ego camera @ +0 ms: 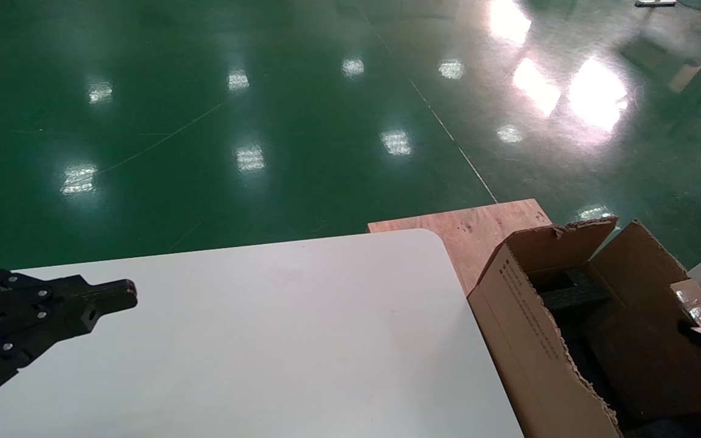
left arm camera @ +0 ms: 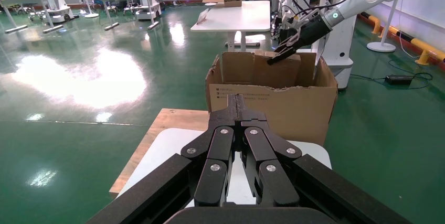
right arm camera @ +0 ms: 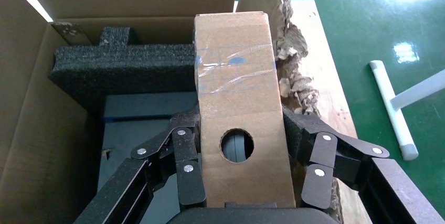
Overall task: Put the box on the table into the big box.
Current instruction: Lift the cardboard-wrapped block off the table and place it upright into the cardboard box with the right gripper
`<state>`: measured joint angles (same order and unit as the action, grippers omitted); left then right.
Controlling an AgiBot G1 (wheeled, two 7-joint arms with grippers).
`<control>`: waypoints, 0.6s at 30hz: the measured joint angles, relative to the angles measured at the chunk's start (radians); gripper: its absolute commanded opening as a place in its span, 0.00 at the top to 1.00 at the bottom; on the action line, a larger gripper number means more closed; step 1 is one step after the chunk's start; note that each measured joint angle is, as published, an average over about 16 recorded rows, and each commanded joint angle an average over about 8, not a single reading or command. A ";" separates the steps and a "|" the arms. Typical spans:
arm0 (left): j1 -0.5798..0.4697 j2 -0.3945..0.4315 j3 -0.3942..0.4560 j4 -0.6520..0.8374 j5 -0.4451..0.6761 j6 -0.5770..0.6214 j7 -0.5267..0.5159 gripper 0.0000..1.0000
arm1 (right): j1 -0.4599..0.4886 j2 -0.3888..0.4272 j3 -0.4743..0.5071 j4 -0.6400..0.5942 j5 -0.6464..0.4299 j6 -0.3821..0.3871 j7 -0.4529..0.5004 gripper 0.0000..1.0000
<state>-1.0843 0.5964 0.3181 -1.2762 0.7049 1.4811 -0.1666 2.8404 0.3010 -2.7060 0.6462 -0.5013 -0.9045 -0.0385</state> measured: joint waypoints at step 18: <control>0.000 0.000 0.000 0.000 0.000 0.000 0.000 0.00 | 0.007 -0.025 -0.047 -0.023 0.009 -0.005 0.013 0.00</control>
<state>-1.0841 0.5962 0.3183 -1.2759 0.7045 1.4807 -0.1664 2.8474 0.2756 -2.7535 0.6233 -0.4922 -0.9099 -0.0256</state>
